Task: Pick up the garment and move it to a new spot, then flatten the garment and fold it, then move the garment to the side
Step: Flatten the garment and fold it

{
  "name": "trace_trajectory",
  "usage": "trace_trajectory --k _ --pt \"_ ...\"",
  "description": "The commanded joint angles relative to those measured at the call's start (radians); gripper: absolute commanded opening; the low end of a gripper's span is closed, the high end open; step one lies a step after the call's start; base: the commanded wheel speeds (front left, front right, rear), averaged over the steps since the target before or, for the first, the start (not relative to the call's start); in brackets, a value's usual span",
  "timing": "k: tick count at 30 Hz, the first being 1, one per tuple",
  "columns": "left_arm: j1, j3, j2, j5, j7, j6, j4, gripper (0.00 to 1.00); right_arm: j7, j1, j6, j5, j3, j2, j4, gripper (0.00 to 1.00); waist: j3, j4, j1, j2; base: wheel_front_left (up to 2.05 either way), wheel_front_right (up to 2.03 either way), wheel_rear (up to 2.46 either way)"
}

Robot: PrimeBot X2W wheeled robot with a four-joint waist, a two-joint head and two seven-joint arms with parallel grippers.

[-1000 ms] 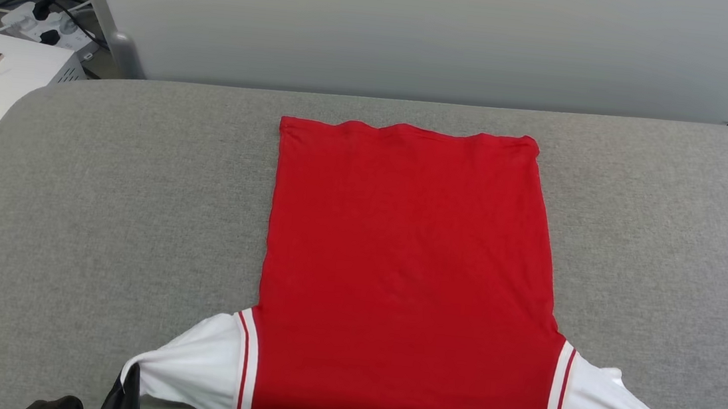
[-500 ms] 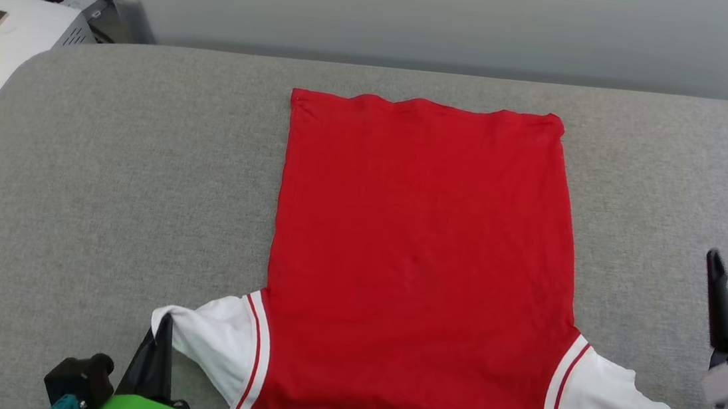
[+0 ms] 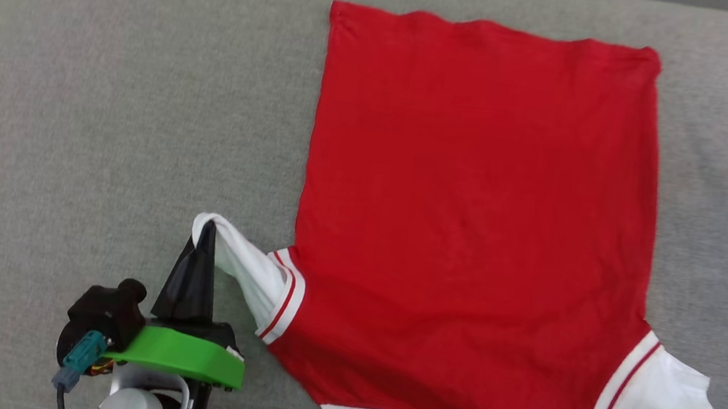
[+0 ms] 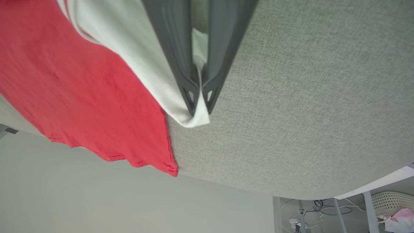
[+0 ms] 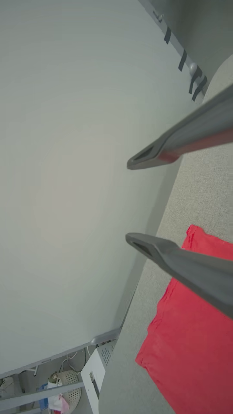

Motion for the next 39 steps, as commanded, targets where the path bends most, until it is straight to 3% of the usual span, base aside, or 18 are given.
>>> trace_trajectory --k 1,9,13,27,28,29,30,39 --pt "-0.023 0.002 -0.01 0.013 -0.006 -0.008 -0.011 0.0 0.062 -0.052 -0.001 0.029 0.025 -0.013 0.044 1.0 0.1 0.075 -0.0001 0.0 0.0 0.0 0.0" --pt "-0.065 -0.01 -0.033 0.027 -0.006 -0.026 -0.033 0.0 0.416 -0.251 -0.001 0.141 0.175 -0.084 0.253 1.0 0.187 0.13 -0.0001 0.0 0.0 0.0 0.0" --pt "-0.078 -0.018 -0.036 0.027 -0.006 -0.029 -0.04 0.0 0.535 -0.294 -0.001 0.176 0.238 -0.112 0.311 1.0 0.223 0.151 -0.0001 0.0 0.0 0.0 0.0" --pt "-0.115 -0.068 -0.037 -0.009 -0.006 0.005 -0.058 0.0 0.591 -0.248 -0.001 0.241 0.365 -0.122 0.445 1.0 0.283 0.182 -0.0001 0.0 0.0 0.0 0.0" --pt "-0.115 -0.067 -0.037 -0.008 -0.006 0.006 -0.057 0.0 0.585 -0.244 -0.001 0.248 0.366 -0.122 0.449 0.93 0.28 0.18 -0.0001 0.0 0.0 0.0 0.0" --pt "-0.114 -0.066 -0.037 -0.008 -0.006 0.008 -0.056 0.0 0.575 -0.244 -0.001 0.249 0.367 -0.124 0.451 0.05 0.277 0.178 -0.0001 0.0 0.0 0.0 0.0" --pt "-0.115 -0.064 -0.037 -0.006 -0.006 0.008 -0.056 0.0 0.562 -0.245 -0.001 0.249 0.368 -0.128 0.453 0.0 0.272 0.176 -0.0001 0.0 0.0 0.0 0.0" --pt "-0.096 -0.043 -0.037 0.016 -0.006 0.006 -0.043 0.0 0.379 -0.259 -0.001 0.237 0.364 -0.14 0.467 0.0 0.182 0.145 -0.0001 0.0 0.0 0.0 0.0"
